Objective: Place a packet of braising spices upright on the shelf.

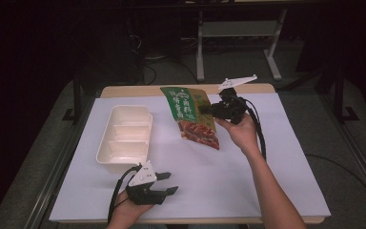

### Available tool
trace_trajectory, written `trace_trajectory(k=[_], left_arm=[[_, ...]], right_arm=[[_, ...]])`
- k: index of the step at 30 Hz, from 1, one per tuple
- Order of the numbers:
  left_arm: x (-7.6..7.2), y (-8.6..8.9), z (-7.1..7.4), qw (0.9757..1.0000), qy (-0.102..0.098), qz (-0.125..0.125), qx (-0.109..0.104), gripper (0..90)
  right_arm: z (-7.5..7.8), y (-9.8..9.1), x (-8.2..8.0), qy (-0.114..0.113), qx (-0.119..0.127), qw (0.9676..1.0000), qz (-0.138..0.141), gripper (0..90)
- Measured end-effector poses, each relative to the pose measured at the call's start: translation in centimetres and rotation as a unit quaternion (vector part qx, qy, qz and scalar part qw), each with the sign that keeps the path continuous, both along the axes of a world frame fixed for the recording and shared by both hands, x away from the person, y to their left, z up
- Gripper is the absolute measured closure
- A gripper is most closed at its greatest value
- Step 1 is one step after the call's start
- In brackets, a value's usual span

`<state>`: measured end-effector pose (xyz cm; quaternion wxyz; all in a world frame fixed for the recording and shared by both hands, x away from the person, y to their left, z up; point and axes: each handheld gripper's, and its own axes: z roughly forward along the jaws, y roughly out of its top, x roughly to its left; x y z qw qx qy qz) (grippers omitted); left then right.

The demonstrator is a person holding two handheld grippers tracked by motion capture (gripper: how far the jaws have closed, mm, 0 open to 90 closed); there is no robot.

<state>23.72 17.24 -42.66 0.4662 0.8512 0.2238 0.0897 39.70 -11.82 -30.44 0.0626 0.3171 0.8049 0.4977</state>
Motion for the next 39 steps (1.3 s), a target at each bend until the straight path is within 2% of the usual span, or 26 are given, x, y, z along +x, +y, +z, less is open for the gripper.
trace_trajectory(k=[6, 11, 16, 17, 33, 39], left_arm=[[-0.1, -0.1, 0.0, 1.0, -0.003, -0.009, 0.0, 40.7], [0.0, 0.0, -0.1, 0.9999, -0.002, -0.014, -0.004, 37.2], [0.0, 0.0, 0.0, 0.9998, -0.006, -0.017, -0.003, 35.4], [0.0, 0.0, 0.0, 0.9998, -0.004, -0.017, -0.005, 35.4], [-0.1, -0.1, -0.3, 0.9996, -0.004, -0.028, -0.001, 35.1], [-0.2, 0.1, -0.2, 0.9997, -0.003, -0.023, -0.005, 35.1]], right_arm=[[0.8, 1.0, 0.3, -0.007, 0.004, 0.9999, 0.008, 89.9], [1.9, 2.1, 0.5, -0.026, 0.007, 0.9995, 0.017, 89.9], [2.6, 2.9, 0.8, -0.033, 0.014, 0.999, 0.025, 89.9], [3.1, 3.3, 1.0, -0.038, 0.021, 0.9986, 0.029, 89.9], [4.4, 6.9, 3.0, -0.051, 0.034, 0.9969, 0.049, 89.9], [4.9, 8.4, 3.6, -0.055, 0.036, 0.9961, 0.06, 89.9]])
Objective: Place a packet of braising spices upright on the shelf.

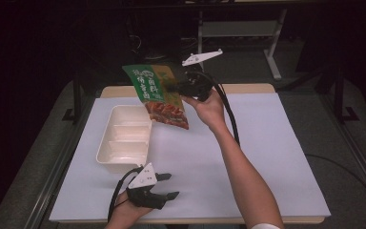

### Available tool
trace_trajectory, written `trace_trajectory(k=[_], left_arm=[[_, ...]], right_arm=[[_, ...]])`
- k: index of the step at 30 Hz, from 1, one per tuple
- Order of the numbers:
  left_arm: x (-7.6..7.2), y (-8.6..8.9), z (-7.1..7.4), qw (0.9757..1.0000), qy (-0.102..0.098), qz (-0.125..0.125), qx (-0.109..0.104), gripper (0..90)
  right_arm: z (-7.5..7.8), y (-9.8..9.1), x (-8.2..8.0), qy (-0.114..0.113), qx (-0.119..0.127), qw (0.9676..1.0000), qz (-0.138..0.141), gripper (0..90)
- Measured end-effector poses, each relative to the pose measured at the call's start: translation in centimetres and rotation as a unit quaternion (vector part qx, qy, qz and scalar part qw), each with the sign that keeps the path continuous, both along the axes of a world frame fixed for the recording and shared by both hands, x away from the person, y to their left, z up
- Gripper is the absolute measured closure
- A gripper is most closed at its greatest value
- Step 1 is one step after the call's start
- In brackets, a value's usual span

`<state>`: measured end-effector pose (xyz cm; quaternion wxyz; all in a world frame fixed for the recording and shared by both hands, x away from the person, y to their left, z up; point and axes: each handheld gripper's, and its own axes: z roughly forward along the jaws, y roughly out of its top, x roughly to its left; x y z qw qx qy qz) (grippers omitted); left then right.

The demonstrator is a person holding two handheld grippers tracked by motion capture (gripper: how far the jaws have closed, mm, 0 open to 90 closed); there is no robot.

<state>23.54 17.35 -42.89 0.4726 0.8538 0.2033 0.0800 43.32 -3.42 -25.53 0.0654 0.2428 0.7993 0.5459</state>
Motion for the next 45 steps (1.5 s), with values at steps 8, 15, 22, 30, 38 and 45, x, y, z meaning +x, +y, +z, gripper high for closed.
trace_trajectory(k=[8, 15, 22, 30, 38, 45], left_arm=[[0.0, 0.5, 0.1, 1.0, -0.007, 0.006, 0.002, 35.1], [-0.1, 0.3, 0.0, 0.9999, -0.005, 0.005, 0.01, 34.7], [-0.3, 0.1, -0.1, 0.9999, -0.007, -0.002, 0.013, 34.2], [-0.1, 0.3, 0.1, 0.9999, -0.008, -0.003, 0.009, 34.1], [0.0, 0.4, 0.0, 0.9999, -0.007, 0.001, 0.011, 34.0], [0.1, 0.3, -0.1, 0.9999, -0.003, -0.003, 0.014, 32.7]], right_arm=[[-0.1, 2.8, 1.3, -0.001, 0.005, 0.9999, 0.015, 89.9], [-0.4, 5.2, 2.4, -0.001, 0.008, 0.9997, 0.024, 89.9], [-1.4, 7.4, 3.5, -0.002, 0.006, 0.9996, 0.027, 89.9], [-2.9, 9.4, 4.6, 0.009, 0.003, 0.9996, 0.027, 89.9], [-3.8, 10.6, 5.6, 0.018, 0.001, 0.9996, 0.023, 89.9], [-5.2, 11.6, 6.4, 0.029, 0.015, 0.9993, 0.018, 89.9]])
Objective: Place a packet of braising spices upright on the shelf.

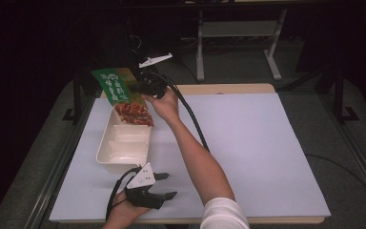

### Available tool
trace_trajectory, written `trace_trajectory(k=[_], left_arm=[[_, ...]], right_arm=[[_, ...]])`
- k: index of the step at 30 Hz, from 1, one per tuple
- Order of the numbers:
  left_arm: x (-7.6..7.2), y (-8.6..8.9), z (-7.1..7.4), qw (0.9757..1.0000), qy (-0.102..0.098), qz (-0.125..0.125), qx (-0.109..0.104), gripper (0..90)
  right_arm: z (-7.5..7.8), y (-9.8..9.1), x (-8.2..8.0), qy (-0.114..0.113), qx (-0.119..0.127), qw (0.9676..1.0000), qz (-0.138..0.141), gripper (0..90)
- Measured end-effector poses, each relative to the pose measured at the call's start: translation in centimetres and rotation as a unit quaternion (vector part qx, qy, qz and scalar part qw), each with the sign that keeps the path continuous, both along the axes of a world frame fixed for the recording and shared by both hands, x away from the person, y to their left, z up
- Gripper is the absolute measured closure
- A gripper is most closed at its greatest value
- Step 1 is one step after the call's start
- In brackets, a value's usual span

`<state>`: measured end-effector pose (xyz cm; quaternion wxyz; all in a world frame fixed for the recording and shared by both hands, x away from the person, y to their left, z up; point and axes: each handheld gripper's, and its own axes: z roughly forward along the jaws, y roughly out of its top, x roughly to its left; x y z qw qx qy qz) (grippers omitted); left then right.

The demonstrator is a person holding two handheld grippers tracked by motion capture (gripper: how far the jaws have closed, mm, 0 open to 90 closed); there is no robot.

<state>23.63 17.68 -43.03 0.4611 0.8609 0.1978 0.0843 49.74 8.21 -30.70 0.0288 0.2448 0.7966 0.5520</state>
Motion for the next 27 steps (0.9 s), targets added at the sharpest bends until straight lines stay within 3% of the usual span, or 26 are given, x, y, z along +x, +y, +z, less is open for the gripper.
trace_trajectory(k=[6, 16, 27], left_arm=[[0.0, -0.1, 0.0, 1.0, 0.0, -0.001, 0.001, 32.3], [0.0, -0.3, -0.2, 1.0, 0.001, -0.005, 0.006, 31.7], [0.1, -0.2, -0.2, 1.0, 0.003, -0.003, 0.005, 31.6]], right_arm=[[-0.6, 0.0, 0.2, -0.001, 0.001, 1.0, -0.007, 89.9], [-1.7, -0.1, 0.5, 0.022, 0.028, 0.9987, -0.037, 89.9], [-2.6, -0.4, 0.4, 0.026, 0.013, 0.9983, -0.051, 89.5]])
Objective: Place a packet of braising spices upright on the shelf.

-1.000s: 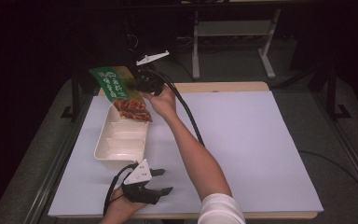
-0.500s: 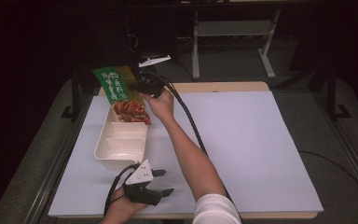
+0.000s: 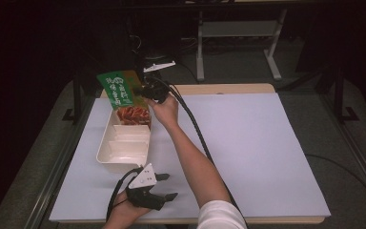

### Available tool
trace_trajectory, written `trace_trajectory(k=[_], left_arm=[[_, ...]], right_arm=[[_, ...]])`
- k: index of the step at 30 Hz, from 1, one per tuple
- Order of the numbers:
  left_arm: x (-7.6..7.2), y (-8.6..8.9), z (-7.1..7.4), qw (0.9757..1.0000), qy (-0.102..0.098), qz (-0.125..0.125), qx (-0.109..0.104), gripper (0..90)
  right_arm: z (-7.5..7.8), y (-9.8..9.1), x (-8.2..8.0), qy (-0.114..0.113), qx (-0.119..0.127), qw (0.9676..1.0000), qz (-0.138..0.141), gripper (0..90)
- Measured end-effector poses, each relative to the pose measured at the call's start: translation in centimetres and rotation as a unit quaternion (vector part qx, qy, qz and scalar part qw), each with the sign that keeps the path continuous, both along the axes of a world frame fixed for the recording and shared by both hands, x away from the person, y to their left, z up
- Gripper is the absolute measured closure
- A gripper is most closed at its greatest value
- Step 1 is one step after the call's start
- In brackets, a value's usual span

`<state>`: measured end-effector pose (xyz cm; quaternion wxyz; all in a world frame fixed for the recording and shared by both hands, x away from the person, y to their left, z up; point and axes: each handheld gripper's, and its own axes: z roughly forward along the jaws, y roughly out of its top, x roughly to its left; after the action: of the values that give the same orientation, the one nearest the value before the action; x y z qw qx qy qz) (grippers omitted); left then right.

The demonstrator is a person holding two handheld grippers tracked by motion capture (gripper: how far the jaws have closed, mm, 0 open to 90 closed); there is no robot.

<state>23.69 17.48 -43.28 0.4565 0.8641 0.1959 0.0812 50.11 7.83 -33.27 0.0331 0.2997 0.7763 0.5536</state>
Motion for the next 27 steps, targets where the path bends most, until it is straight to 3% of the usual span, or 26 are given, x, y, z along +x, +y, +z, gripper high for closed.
trace_trajectory(k=[23, 27], left_arm=[[0.04, -0.09, -0.05, 1.0, 0.001, 0.0, 0.005, 31.0], [0.05, -0.12, -0.07, 1.0, 0.001, -0.002, 0.006, 30.8]], right_arm=[[-0.98, -0.52, 0.13, -0.005, -0.009, 0.9999, 0.013, 89.5], [-0.72, -0.74, 0.06, -0.005, -0.019, 0.9998, 0.01, 84.4]])
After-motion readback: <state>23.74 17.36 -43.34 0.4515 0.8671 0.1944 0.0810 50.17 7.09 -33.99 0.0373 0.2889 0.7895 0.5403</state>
